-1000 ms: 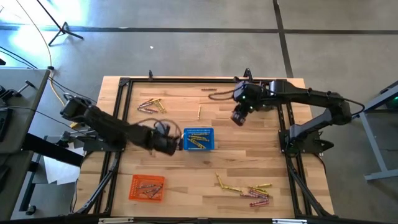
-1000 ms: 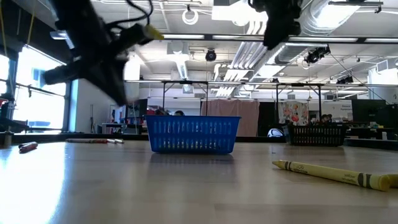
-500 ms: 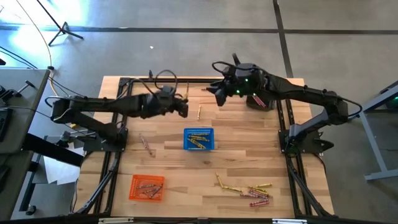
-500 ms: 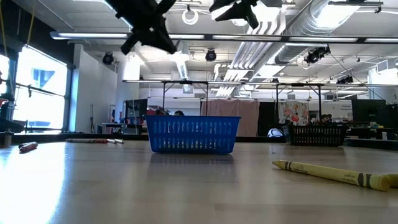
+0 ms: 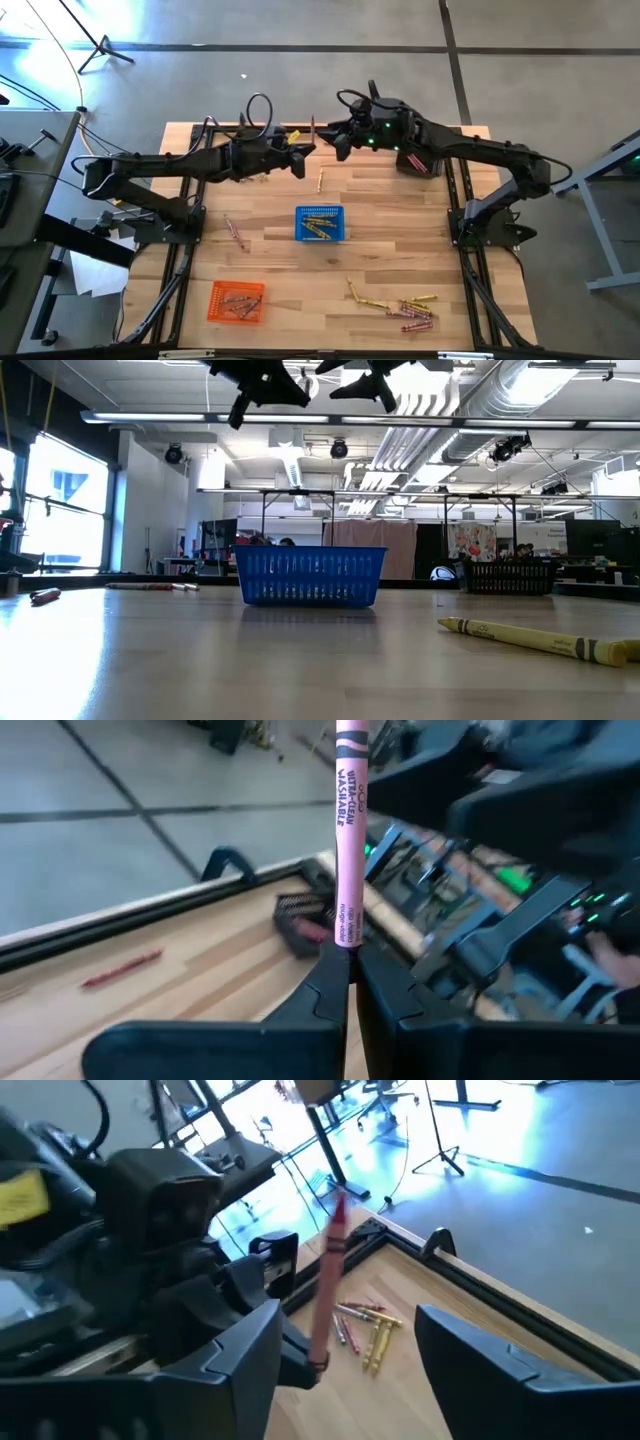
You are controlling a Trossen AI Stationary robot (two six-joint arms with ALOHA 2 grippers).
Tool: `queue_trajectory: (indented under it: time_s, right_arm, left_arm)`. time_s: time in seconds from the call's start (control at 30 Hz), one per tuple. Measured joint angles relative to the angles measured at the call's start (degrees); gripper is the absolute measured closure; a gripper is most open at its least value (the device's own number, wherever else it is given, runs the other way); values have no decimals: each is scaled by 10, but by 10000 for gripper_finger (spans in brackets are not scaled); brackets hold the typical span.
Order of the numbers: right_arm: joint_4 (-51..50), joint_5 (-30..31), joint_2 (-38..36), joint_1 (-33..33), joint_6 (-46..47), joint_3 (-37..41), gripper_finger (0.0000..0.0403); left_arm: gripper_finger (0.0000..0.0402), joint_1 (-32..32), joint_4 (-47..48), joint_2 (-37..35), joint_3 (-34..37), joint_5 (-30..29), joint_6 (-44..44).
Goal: Sort crayons
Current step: Put the red crayon into the black basket
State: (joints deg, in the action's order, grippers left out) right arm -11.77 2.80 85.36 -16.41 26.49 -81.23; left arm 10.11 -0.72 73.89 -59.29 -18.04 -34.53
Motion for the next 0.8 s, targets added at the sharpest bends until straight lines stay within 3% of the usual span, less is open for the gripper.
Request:
queue_trajectory:
  time_s: [0.67, 0.8]
  right_arm:
    - [61, 0, 40, 8, 48, 0, 188]
    - [62, 3, 40, 6, 66, 1, 211]
  left_arm:
    - [401, -12, -28, 22, 0, -1, -9]
    - [401, -12, -26, 22, 0, -2, -8]
